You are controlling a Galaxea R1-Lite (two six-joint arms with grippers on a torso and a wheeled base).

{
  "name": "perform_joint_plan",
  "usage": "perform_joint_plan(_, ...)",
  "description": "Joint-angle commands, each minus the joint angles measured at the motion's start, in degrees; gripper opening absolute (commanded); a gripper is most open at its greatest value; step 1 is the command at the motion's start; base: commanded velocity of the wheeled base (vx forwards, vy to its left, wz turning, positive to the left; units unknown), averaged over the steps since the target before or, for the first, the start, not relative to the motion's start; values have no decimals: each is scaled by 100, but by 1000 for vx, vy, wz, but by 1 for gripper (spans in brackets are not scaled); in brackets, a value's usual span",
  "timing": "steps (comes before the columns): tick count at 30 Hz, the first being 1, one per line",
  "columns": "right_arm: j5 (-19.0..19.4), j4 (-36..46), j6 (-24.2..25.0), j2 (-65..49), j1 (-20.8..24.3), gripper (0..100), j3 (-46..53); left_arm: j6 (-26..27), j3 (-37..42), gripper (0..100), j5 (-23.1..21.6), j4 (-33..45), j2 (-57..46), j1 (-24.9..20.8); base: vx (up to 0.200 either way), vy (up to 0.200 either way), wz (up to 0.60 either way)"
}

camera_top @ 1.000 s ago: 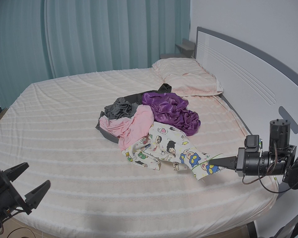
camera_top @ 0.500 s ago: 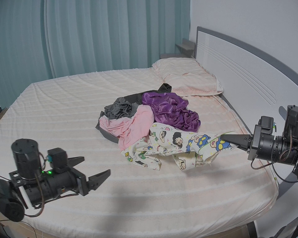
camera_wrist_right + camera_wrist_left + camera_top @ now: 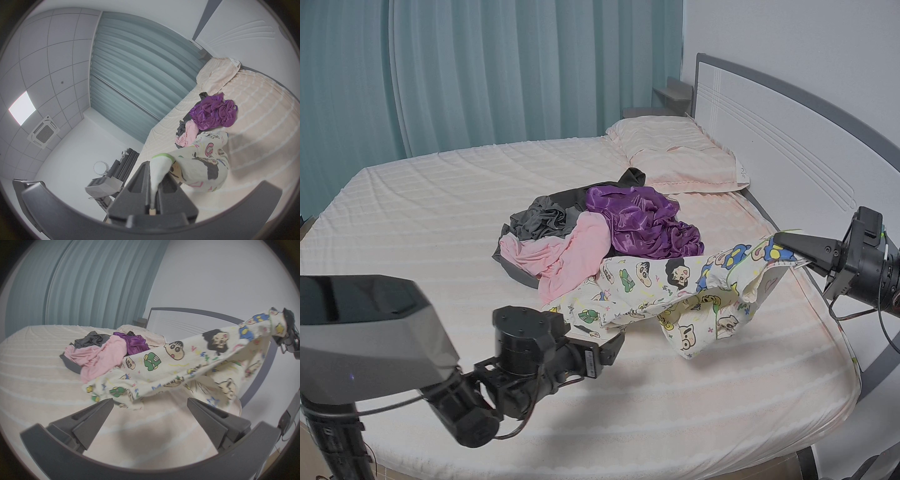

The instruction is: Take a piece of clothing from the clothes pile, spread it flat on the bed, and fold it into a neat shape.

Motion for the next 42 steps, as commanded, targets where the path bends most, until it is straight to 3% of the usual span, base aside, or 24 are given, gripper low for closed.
perform_joint_plan(1,12,-33,69,-356,-7,0,-82,-408,-1072,100,219,-391,1490,-169,0,0,0)
perform_joint_plan(8,12,-24,60,-321,72,0,-241,-417,-1881,100,228,-400,2044,42,0,0,0)
perform_joint_plan(20,3,-24,60,-321,151,0,-566,-504,-1969,100,113,-452,2158,191,0,0,0)
perform_joint_plan(29,-23,37,60,-224,626,0,-750,-882,-2795,100,113,-452,2580,306,0,0,0)
perform_joint_plan(30,-23,37,60,-224,626,0,-750,-882,-2795,0,113,-452,2580,306,0,0,0)
perform_joint_plan(38,-50,29,60,-13,327,0,-856,-1067,-2698,0,184,-461,2554,473,0,0,0)
perform_joint_plan(42,-50,29,60,49,142,0,-829,-1049,-2224,0,175,-540,2255,560,0,0,0)
